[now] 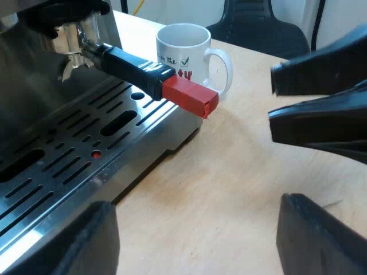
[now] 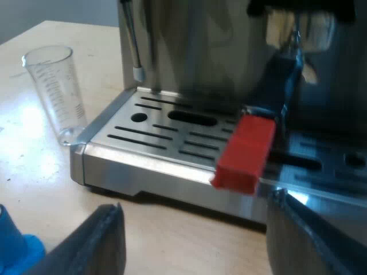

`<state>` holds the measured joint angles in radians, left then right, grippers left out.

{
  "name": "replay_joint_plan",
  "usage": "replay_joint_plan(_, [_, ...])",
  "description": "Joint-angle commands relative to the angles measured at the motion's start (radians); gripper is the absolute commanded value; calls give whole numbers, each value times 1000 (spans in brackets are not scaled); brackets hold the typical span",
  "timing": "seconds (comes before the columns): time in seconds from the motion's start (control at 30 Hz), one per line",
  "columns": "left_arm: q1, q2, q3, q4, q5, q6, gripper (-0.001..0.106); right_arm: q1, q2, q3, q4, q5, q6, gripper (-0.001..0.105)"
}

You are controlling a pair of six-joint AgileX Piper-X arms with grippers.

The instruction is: Grind coffee beans and then tamp

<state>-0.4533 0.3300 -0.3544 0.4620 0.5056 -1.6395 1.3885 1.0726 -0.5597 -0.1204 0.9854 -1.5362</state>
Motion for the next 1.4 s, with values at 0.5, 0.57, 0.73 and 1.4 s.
replay_joint_plan(0.5, [-4, -1, -3, -13, 8, 1, 60, -33, -28, -304, 352, 27, 12, 57])
replay_joint_plan(0.57, [-4, -1, -3, -13, 8, 1, 60, -63, -28, -321, 358, 6, 43, 57])
replay_joint_plan(0.73, [-4, -1, -3, -13, 8, 1, 60, -182, -28, -367, 503, -154, 174, 57])
replay_joint_plan(1.4, [-4, -1, -3, -13, 8, 1, 60, -392, 142, -490, 693, -476, 285, 57])
